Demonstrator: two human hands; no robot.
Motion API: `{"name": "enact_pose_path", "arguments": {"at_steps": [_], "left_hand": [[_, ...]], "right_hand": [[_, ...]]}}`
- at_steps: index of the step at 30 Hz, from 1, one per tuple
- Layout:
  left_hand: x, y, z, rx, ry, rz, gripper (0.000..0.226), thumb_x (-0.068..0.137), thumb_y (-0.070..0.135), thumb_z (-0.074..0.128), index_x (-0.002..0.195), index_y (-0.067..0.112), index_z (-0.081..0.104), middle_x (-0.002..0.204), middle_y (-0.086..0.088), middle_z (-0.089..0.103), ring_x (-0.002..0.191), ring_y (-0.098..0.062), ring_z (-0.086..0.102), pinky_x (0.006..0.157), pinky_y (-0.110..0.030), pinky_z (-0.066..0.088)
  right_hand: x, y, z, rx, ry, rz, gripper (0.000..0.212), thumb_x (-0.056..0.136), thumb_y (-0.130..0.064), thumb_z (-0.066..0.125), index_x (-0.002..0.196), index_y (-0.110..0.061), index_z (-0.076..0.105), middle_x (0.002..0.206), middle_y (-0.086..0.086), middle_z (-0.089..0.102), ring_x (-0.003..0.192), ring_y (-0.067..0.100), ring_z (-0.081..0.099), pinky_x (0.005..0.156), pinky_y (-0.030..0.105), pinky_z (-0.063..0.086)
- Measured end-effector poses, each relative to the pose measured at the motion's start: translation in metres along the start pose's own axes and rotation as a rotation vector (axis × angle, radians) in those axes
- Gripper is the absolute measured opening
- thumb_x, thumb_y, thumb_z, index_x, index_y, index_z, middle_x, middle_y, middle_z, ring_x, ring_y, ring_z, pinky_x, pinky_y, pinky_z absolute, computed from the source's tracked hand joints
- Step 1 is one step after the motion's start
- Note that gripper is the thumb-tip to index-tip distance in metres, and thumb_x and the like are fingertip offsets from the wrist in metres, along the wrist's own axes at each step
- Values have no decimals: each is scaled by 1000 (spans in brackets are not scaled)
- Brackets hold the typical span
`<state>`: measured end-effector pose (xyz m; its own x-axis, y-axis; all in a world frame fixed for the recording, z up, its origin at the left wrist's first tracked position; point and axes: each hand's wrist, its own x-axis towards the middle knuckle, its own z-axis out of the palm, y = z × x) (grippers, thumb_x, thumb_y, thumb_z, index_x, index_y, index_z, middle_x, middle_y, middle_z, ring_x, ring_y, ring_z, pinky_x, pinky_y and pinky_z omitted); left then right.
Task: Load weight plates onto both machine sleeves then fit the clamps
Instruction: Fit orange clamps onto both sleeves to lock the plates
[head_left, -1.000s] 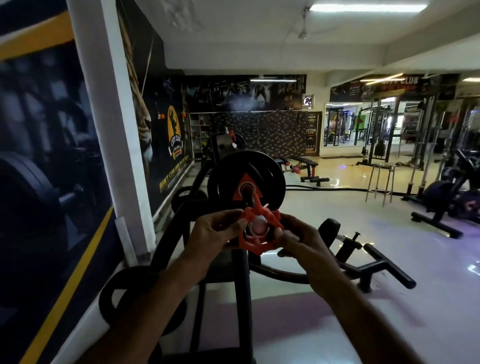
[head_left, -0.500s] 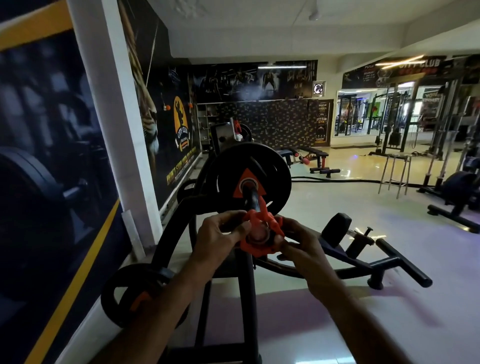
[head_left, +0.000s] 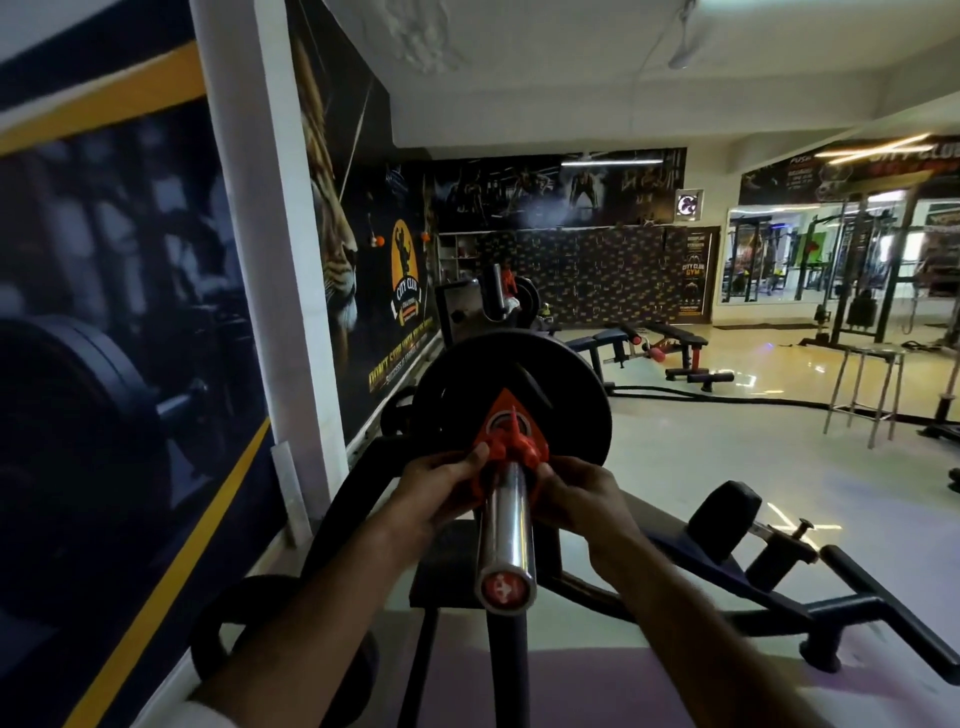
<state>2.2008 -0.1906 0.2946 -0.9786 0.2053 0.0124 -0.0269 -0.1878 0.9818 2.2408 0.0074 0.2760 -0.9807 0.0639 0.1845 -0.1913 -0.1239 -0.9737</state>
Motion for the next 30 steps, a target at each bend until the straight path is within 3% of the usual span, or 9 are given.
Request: {"name": "enact_pose_path", "arguments": {"at_steps": [5, 7, 9, 13, 15, 18, 22, 26, 30], "left_hand": [[52, 2, -2, -75, -5, -23, 53, 77, 26, 89, 123, 8, 70, 123, -18, 73, 115, -36, 70, 104, -58, 51], [71, 0, -6, -106, -72, -65, 69, 74, 36, 91, 133, 10, 65, 133, -17, 68, 123, -34, 66, 107, -57, 49], [81, -3, -10, -142, -149, -121, 65, 82, 37, 84, 137, 10, 62, 137, -16, 65, 127, -33, 63, 109, -53, 48], [89, -13, -13, -174, -215, -166, 59, 89, 39, 75, 139, 10, 61, 139, -15, 64, 127, -29, 63, 104, -46, 52], [90, -12, -11, -152, -197, -156, 66, 83, 42, 81, 138, 10, 62, 137, -16, 66, 121, -29, 67, 95, -44, 57], [92, -11, -13, -141, -168, -151, 57, 86, 37, 77, 133, 8, 65, 121, -16, 74, 99, -28, 76, 74, -38, 62], [93, -11, -15, -137, -173, -176, 52, 91, 35, 71, 133, 5, 63, 108, -17, 77, 89, -29, 78, 70, -40, 63], [93, -18, -16, -142, -202, -193, 59, 87, 41, 72, 132, 5, 62, 112, -19, 76, 97, -31, 77, 81, -43, 60], [92, -18, -15, -165, -193, -193, 65, 84, 42, 75, 135, 4, 60, 114, -20, 76, 101, -32, 76, 85, -45, 58]], "right_hand": [[54, -6, -1, -58, 66, 79, 22, 100, -7, 63, 115, 9, 66, 105, 26, 73, 81, 30, 74, 60, 27, 63], [67, -7, -3, -64, 88, 89, 19, 97, -5, 67, 110, 8, 68, 99, 25, 74, 74, 27, 75, 56, 28, 62], [73, -6, -4, -86, 73, 97, 17, 94, -3, 69, 106, 8, 69, 94, 23, 74, 68, 23, 75, 55, 29, 61], [83, -8, -12, -114, 42, 131, 28, 91, -4, 73, 114, 11, 65, 117, 35, 69, 99, 44, 74, 85, 52, 62], [85, -21, -14, -142, -58, 174, 38, 92, -22, 75, 119, 4, 67, 119, 29, 72, 105, 41, 74, 91, 53, 61], [90, -50, -11, -230, -150, 290, 60, 85, -60, 72, 119, -10, 68, 109, 17, 77, 92, 29, 79, 71, 41, 65], [100, -69, -1, -407, -147, 411, 85, 67, -76, 78, 121, -11, 63, 112, 22, 75, 94, 39, 77, 80, 55, 64], [95, -73, 8, -475, -99, 413, 61, 73, -71, 76, 98, -18, 61, 105, 22, 73, 92, 40, 76, 85, 57, 62], [97, -78, 17, -494, -69, 451, 53, 81, -64, 73, 94, -16, 57, 101, 21, 69, 92, 40, 73, 87, 53, 62]]}}
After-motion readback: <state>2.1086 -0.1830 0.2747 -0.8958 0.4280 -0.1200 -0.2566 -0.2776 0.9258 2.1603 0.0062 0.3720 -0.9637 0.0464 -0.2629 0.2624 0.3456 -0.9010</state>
